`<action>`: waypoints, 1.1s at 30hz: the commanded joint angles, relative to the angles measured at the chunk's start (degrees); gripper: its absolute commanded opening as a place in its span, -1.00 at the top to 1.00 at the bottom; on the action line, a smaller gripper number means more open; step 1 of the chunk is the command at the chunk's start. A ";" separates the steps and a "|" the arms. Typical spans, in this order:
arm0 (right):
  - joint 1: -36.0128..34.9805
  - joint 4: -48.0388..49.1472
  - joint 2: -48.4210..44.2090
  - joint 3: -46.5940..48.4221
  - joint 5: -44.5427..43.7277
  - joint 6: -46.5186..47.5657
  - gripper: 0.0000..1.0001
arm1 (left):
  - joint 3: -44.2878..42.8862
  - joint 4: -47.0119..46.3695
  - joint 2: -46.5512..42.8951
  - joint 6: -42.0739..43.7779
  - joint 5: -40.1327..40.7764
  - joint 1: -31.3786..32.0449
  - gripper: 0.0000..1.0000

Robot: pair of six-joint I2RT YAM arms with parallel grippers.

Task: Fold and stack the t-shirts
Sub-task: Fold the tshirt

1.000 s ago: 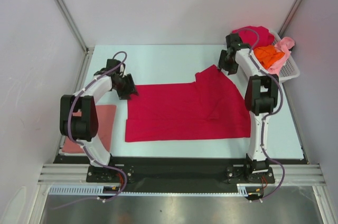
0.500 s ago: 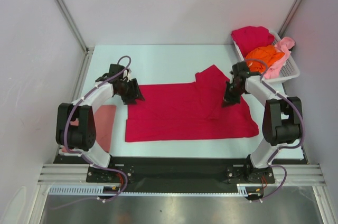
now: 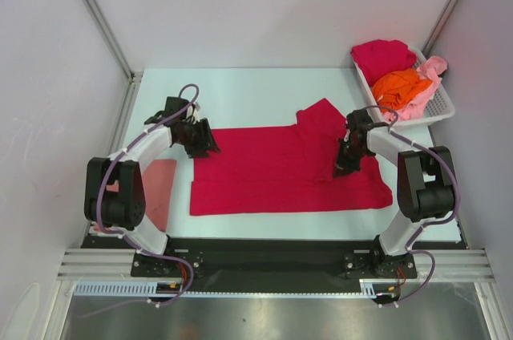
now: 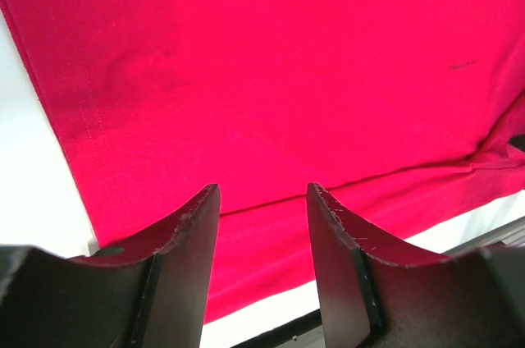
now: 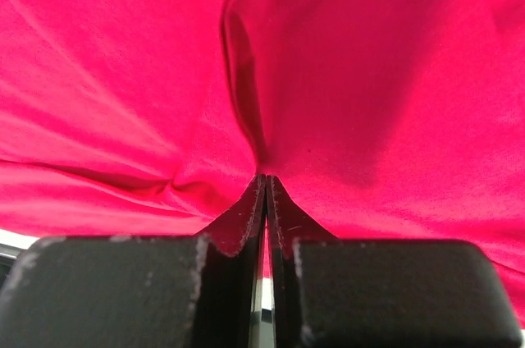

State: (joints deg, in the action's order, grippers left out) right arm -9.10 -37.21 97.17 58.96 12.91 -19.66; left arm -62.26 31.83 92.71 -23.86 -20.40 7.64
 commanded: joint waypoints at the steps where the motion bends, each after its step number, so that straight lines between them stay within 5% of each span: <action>1: -0.83 1.61 -2.77 -0.77 -1.30 0.76 0.89 | -1.02 -0.28 -3.23 1.62 -1.48 0.01 -0.04; 8: -2.49 4.42 -1.90 -2.09 1.14 -0.20 0.89 | -1.20 0.33 -4.02 1.53 -1.04 0.01 -0.04; 17: -5.67 6.89 1.55 7.66 6.34 -6.52 0.90 | -3.21 1.04 -4.38 1.36 1.77 0.01 -0.05; 26: 1.45 7.24 3.10 16.17 9.34 -6.71 0.56 | -7.25 2.17 -1.66 3.46 7.21 -0.17 -0.16; 30: 3.21 4.97 7.59 28.10 6.35 -6.27 0.21 | -10.59 3.14 2.29 5.13 11.87 -0.78 -0.28; 33: 3.74 1.20 13.47 35.24 2.84 -3.29 0.14 | -14.55 4.29 7.13 5.92 13.37 -1.48 -0.27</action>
State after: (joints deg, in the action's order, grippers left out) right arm -5.43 -32.51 106.13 87.79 19.09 -25.26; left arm -72.73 35.03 95.90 -20.49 -10.83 7.14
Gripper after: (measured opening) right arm 0.420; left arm 0.641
